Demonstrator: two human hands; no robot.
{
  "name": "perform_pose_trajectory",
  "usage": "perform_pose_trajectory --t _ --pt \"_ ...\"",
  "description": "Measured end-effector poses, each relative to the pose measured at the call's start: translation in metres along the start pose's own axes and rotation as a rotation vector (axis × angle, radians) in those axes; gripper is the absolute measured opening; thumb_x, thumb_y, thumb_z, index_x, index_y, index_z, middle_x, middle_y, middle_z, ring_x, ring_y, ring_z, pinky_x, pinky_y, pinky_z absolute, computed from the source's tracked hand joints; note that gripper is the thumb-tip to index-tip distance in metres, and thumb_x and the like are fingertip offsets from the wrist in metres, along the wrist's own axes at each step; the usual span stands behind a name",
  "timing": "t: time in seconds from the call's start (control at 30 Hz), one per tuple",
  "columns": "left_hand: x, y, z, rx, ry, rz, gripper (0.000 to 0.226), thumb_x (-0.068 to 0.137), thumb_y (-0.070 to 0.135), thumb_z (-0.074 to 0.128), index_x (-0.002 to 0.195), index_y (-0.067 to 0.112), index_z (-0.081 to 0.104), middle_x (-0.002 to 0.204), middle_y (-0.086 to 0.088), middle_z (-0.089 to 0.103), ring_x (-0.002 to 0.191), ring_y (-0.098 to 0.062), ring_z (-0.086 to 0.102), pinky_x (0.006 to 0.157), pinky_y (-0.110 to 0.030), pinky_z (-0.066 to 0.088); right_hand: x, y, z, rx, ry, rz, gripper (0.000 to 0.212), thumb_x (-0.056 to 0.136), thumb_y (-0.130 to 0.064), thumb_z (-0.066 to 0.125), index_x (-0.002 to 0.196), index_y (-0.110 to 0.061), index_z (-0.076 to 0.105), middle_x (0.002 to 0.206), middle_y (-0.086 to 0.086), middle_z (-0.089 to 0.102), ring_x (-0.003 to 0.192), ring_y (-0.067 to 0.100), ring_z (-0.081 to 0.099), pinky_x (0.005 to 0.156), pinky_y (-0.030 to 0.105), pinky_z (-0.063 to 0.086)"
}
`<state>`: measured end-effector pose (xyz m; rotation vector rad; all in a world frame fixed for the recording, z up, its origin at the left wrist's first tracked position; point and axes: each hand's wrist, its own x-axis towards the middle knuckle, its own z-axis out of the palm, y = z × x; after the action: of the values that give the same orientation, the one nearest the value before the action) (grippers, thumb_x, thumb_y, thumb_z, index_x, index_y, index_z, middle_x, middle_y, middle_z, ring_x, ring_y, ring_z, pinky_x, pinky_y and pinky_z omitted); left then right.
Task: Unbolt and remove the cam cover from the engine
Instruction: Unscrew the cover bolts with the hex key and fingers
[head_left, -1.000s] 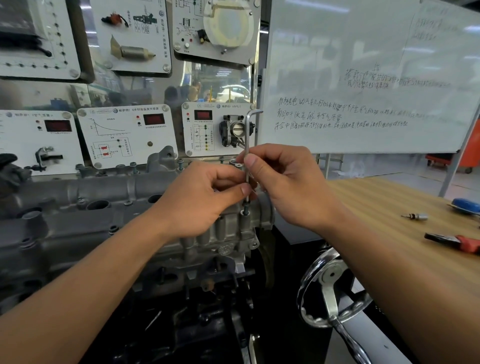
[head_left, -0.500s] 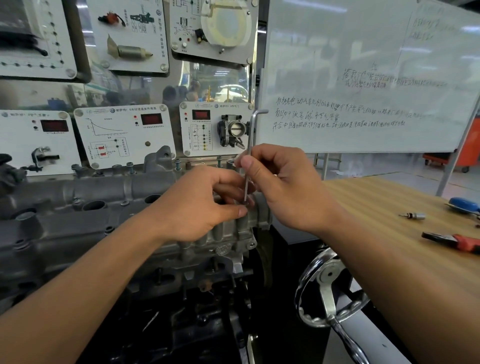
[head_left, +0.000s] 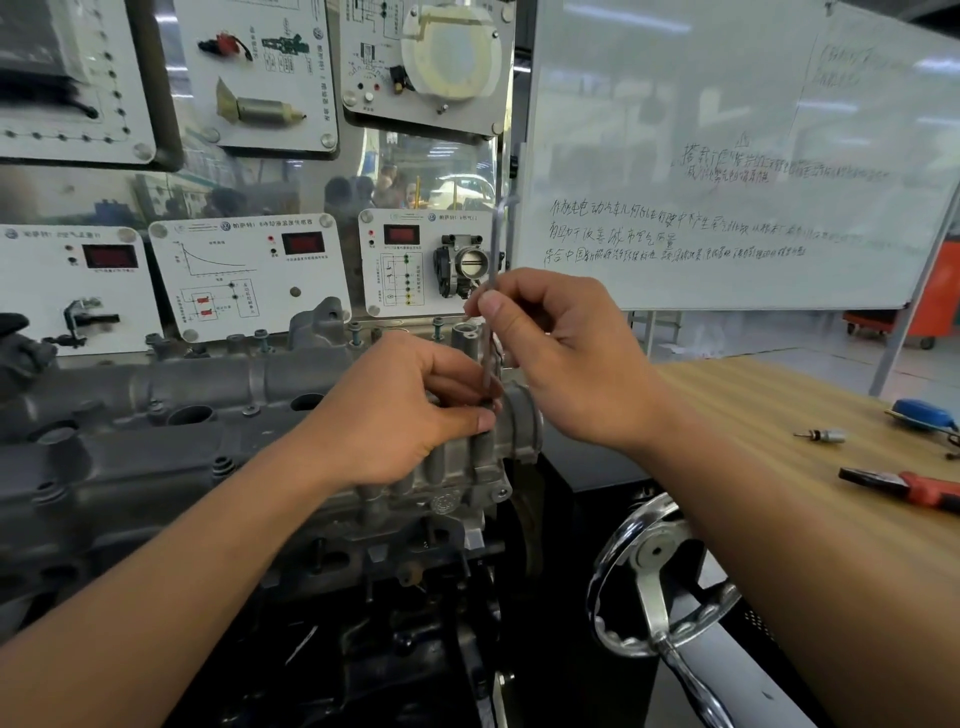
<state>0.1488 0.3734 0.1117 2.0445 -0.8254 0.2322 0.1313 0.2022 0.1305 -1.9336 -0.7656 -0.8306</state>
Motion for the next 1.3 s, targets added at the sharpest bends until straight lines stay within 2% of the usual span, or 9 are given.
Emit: perform_pose_trajectory --t 0.17,0.27,0.43,0.57,0.73,0.93,1.03,1.17,1.3 --pt "-0.003 0.004 -0.02 -0.062 -0.065 0.042 0.03 0.084 0.011 0.076 0.112 0.02 0.072 0.102 0.009 0.077 0.1 -0.005 0.071 0.092 -0.022 0.055 0.006 -0.006 0.007 0.11 0.039 0.012 0.022 0.101 -0.015 0.054 0.089 -0.003 0.068 0.059 -0.008 0.052 0.057 0.006 0.05 0.056 0.019 0.042" --pt "-0.01 0.003 -0.045 -0.046 -0.036 0.1 0.024 0.09 0.006 0.07 0.11 0.018 0.073 0.105 0.006 0.077 0.103 -0.009 0.071 0.097 -0.021 0.051 0.011 -0.012 0.02 0.056 -0.104 -0.024 0.027 0.101 -0.015 0.054 0.078 -0.008 0.065 0.064 0.005 0.059 0.061 0.018 0.056 0.06 0.034 0.049" --pt "-0.029 -0.013 -0.072 0.029 0.0 0.064 0.02 0.093 0.005 0.065 0.11 0.012 0.074 0.105 0.002 0.078 0.103 -0.015 0.073 0.099 -0.03 0.053 0.027 -0.019 0.045 0.017 -0.327 -0.014 0.029 0.101 -0.016 0.055 0.075 -0.008 0.065 0.062 -0.004 0.061 0.057 0.012 0.055 0.057 0.03 0.046" --pt "-0.042 -0.022 -0.073 0.049 0.01 0.022 0.014 0.09 0.02 0.069 0.101 0.023 0.077 0.096 0.008 0.078 0.096 -0.009 0.074 0.095 -0.023 0.053 0.028 -0.014 0.056 -0.01 -0.424 -0.027 0.029 0.101 -0.016 0.054 0.078 -0.003 0.064 0.065 0.006 0.064 0.06 0.022 0.057 0.062 0.037 0.049" --pt "-0.036 -0.024 -0.07 0.034 -0.022 -0.025 0.011 0.088 0.019 0.073 0.098 0.02 0.079 0.092 0.006 0.079 0.093 -0.008 0.074 0.094 -0.023 0.054 0.024 -0.004 0.055 0.064 -0.371 -0.009 0.028 0.102 -0.016 0.053 0.082 0.0 0.064 0.071 0.017 0.064 0.067 0.035 0.061 0.067 0.055 0.051" --pt "-0.039 -0.028 -0.069 0.029 -0.02 -0.002 0.012 0.085 0.022 0.076 0.096 0.019 0.079 0.089 0.007 0.079 0.09 -0.009 0.075 0.096 -0.022 0.052 0.021 -0.003 0.056 0.142 -0.357 -0.028 0.027 0.099 -0.019 0.053 0.082 -0.001 0.065 0.07 0.019 0.063 0.065 0.04 0.058 0.062 0.055 0.05" --pt "-0.041 -0.029 -0.068 0.051 -0.007 0.027 0.011 0.083 0.022 0.077 0.094 0.02 0.079 0.087 0.009 0.078 0.086 -0.007 0.075 0.089 -0.018 0.054 0.02 -0.002 0.057 0.18 -0.36 -0.046 0.029 0.096 -0.023 0.055 0.077 -0.003 0.065 0.066 0.021 0.061 0.061 0.04 0.056 0.058 0.056 0.047" --pt "-0.042 -0.027 -0.064 0.066 0.034 0.048 0.017 0.08 0.027 0.079 0.095 0.019 0.078 0.085 0.008 0.078 0.084 -0.009 0.075 0.086 -0.024 0.057 0.019 -0.003 0.058 0.261 -0.304 -0.088 0.015 0.091 -0.022 0.07 0.077 -0.024 0.07 0.077 0.016 0.071 0.07 0.04 0.065 0.065 0.057 0.053" --pt "-0.042 -0.027 -0.062 0.111 0.088 0.054 0.02 0.077 0.034 0.08 0.084 0.017 0.074 0.076 0.004 0.076 0.074 -0.014 0.073 0.082 -0.031 0.057 0.019 0.002 0.06 0.311 -0.215 -0.05 0.017 0.082 -0.021 0.077 0.084 -0.005 0.074 0.077 0.013 0.073 0.07 0.037 0.067 0.066 0.049 0.057"
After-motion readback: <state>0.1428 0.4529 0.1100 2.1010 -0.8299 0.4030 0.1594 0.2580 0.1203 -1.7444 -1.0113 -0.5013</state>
